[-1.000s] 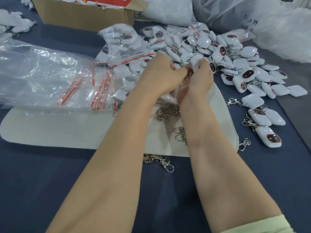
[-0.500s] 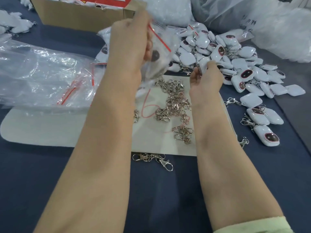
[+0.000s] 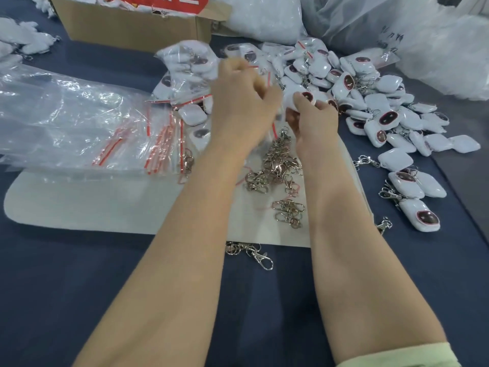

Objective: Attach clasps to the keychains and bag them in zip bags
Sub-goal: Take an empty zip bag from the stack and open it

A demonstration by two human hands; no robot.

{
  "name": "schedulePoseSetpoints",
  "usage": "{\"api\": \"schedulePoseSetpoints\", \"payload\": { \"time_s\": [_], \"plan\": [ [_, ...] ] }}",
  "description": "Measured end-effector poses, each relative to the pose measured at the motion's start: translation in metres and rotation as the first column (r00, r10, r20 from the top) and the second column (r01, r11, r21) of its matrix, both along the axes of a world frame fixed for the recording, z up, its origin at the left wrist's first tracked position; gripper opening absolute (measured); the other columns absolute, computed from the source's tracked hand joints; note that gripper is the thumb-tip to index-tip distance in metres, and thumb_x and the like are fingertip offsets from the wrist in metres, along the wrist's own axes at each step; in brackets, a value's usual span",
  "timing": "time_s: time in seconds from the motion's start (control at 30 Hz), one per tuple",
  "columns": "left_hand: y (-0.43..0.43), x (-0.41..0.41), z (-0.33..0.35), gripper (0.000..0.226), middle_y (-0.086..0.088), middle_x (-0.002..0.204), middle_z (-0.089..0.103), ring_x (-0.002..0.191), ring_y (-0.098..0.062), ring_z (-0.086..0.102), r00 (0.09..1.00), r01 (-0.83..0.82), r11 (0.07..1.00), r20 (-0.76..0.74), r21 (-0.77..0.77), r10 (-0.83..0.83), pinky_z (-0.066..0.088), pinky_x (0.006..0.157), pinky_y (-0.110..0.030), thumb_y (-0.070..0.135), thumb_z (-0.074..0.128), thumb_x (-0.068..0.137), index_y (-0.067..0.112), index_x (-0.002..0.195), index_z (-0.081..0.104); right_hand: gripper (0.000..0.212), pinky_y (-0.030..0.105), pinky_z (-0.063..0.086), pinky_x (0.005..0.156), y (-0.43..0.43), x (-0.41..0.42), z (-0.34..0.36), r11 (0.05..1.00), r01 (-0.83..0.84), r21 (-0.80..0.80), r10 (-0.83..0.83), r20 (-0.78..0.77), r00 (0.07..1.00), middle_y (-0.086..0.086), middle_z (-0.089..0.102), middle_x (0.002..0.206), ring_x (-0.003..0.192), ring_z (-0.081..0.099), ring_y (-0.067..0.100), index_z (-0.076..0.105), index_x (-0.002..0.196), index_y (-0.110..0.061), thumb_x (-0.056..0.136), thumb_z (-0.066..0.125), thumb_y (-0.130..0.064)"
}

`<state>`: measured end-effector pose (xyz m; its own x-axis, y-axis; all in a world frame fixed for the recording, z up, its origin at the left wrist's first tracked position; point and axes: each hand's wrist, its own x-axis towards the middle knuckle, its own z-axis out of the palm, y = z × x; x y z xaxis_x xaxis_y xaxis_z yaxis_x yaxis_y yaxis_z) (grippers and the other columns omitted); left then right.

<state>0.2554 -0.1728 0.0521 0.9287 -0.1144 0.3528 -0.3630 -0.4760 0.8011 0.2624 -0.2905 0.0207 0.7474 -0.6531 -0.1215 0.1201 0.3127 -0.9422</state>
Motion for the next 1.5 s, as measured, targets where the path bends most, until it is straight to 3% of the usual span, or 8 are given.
{"api": "schedulePoseSetpoints", "payload": {
  "time_s": [0.1,0.33,0.43,0.73,0.83,1.0,1.37,1.5],
  "plan": [
    [-0.015,-0.002,-0.017,0.019,-0.002,0.119,0.058,0.110,-0.016,0.053,0.996,0.094,0.985,-0.004,0.148,-0.094,0.036,0.088,-0.022,0.025,0.055,0.089,0.009,0.082,0.062,0.012,0.017,0.043,0.047,-0.004,-0.001,-0.003,0.998,0.000,-0.056,0.002,0.021,1.000,0.005,0.052,0.066,0.045,0.050,0.005,0.054,0.082,-0.003,0.091,0.062,-0.005],
    [-0.026,-0.010,-0.036,0.019,-0.001,0.075,0.050,0.078,-0.022,0.044,0.987,-0.036,0.917,0.159,0.397,-0.030,0.037,0.080,-0.035,0.030,0.046,0.089,0.015,0.077,0.049,0.019,0.030,0.052,0.073,-0.006,-0.003,-0.003,0.995,-0.003,0.104,-0.005,0.077,0.997,0.002,0.059,0.079,0.075,0.056,0.015,0.057,0.076,-0.015,0.094,0.060,-0.019],
    [-0.020,-0.005,-0.039,0.018,-0.001,0.072,0.048,0.077,-0.021,0.043,0.987,-0.099,0.910,0.156,0.402,0.038,0.039,0.082,-0.034,0.030,0.047,0.088,0.016,0.075,0.049,0.015,0.021,0.046,0.057,-0.004,-0.004,-0.005,1.000,-0.013,0.026,0.012,0.063,0.998,0.003,0.068,0.079,0.065,0.058,0.013,0.056,0.081,-0.013,0.096,0.054,-0.016],
    [-0.013,0.004,-0.043,0.017,0.001,0.074,0.051,0.074,-0.022,0.042,0.990,-0.129,0.911,0.109,0.392,0.094,0.031,0.095,-0.035,0.031,0.047,0.088,0.016,0.082,0.053,0.025,0.032,0.049,0.076,0.002,-0.001,-0.011,0.929,-0.074,-0.362,0.054,-0.063,0.997,0.011,0.070,0.086,0.076,0.059,0.016,0.062,0.094,0.004,0.093,0.052,-0.019],
    [-0.013,0.005,-0.045,0.018,0.001,0.075,0.052,0.074,-0.021,0.041,0.988,-0.135,0.914,0.119,0.383,0.097,0.029,0.095,-0.034,0.032,0.048,0.088,0.016,0.081,0.052,0.018,0.044,0.048,0.095,0.006,0.001,-0.010,0.915,-0.131,-0.382,0.088,-0.127,0.988,0.021,0.064,0.109,0.098,0.061,0.030,0.056,0.092,-0.010,0.096,0.049,-0.027],
    [-0.014,0.006,-0.047,0.025,-0.002,0.082,0.062,0.077,-0.022,0.048,0.986,-0.145,0.917,0.136,0.372,0.100,0.029,0.096,-0.034,0.034,0.047,0.089,0.013,0.089,0.059,0.019,0.034,0.045,0.081,0.005,0.002,-0.012,0.915,-0.150,-0.374,0.131,-0.075,0.988,0.009,0.059,0.094,0.085,0.053,0.016,0.055,0.092,-0.007,0.100,0.044,-0.020],
    [-0.015,0.008,-0.049,0.027,-0.004,0.085,0.065,0.078,-0.022,0.051,0.980,-0.162,0.918,0.167,0.363,0.107,0.029,0.095,-0.032,0.036,0.047,0.090,0.012,0.091,0.060,0.014,0.029,0.055,0.082,0.007,0.001,-0.011,0.933,-0.230,-0.277,0.240,0.002,0.971,0.009,0.066,0.098,0.087,0.066,0.015,0.053,0.096,-0.014,0.098,0.046,-0.002],
    [-0.014,0.007,-0.049,0.028,-0.003,0.084,0.065,0.077,-0.022,0.050,0.982,-0.158,0.923,0.154,0.350,0.109,0.029,0.096,-0.032,0.037,0.047,0.091,0.012,0.090,0.060,0.022,0.044,0.052,0.096,0.006,-0.003,-0.010,0.908,-0.210,-0.363,0.212,-0.035,0.977,0.016,0.067,0.107,0.102,0.066,0.025,0.055,0.102,-0.009,0.092,0.044,0.007]
  ]
}}
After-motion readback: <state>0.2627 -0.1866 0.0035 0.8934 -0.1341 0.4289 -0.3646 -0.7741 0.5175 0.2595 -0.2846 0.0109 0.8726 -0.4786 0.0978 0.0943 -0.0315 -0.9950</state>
